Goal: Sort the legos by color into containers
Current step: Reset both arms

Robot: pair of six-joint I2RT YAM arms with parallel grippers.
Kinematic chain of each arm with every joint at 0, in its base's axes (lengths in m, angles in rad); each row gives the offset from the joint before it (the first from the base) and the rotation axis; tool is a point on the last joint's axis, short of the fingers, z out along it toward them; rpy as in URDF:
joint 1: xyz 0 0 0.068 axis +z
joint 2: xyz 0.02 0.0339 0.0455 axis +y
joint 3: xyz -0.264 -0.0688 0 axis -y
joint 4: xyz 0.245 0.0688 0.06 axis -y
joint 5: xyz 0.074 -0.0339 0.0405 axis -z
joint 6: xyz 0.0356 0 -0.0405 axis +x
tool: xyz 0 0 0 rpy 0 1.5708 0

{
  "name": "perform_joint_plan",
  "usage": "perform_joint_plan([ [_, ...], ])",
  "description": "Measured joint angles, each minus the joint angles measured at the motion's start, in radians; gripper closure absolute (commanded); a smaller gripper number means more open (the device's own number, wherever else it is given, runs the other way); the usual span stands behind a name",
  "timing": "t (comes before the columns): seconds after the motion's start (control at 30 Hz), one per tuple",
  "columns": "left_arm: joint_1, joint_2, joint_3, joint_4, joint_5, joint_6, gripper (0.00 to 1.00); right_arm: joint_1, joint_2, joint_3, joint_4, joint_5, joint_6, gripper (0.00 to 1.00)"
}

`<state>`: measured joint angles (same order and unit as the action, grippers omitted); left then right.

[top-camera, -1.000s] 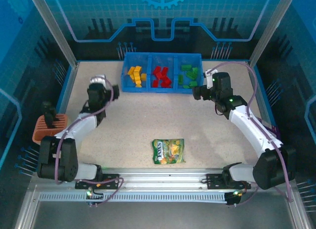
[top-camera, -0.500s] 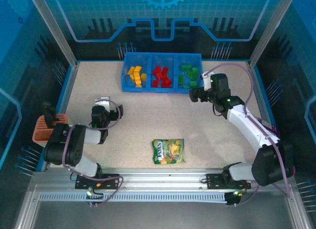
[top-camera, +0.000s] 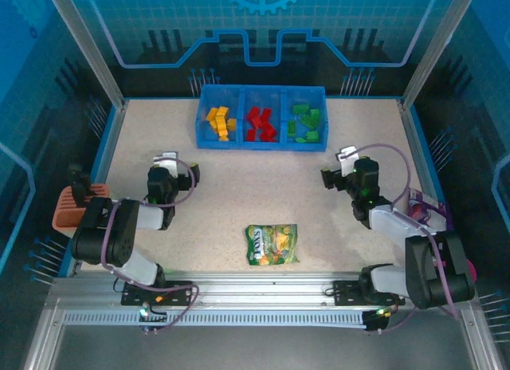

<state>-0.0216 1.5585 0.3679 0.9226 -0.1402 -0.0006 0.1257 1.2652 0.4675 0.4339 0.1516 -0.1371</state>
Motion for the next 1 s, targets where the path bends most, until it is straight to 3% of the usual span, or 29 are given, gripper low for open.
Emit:
perform_joint_plan([
  [0.3, 0.0, 0.0, 0.0, 0.0, 0.0, 0.0, 0.01, -0.029, 0.04, -0.076, 0.178, -0.111, 0.06, 0.0],
  [0.47, 0.0, 0.0, 0.0, 0.0, 0.0, 0.0, 0.01, -0.029, 0.234, -0.113, 0.419, -0.133, 0.066, 0.0],
  [1.0, 0.0, 0.0, 0.0, 0.0, 0.0, 0.0, 0.01, -0.081, 0.276, -0.08, 0.424, -0.172, 0.112, 0.0],
])
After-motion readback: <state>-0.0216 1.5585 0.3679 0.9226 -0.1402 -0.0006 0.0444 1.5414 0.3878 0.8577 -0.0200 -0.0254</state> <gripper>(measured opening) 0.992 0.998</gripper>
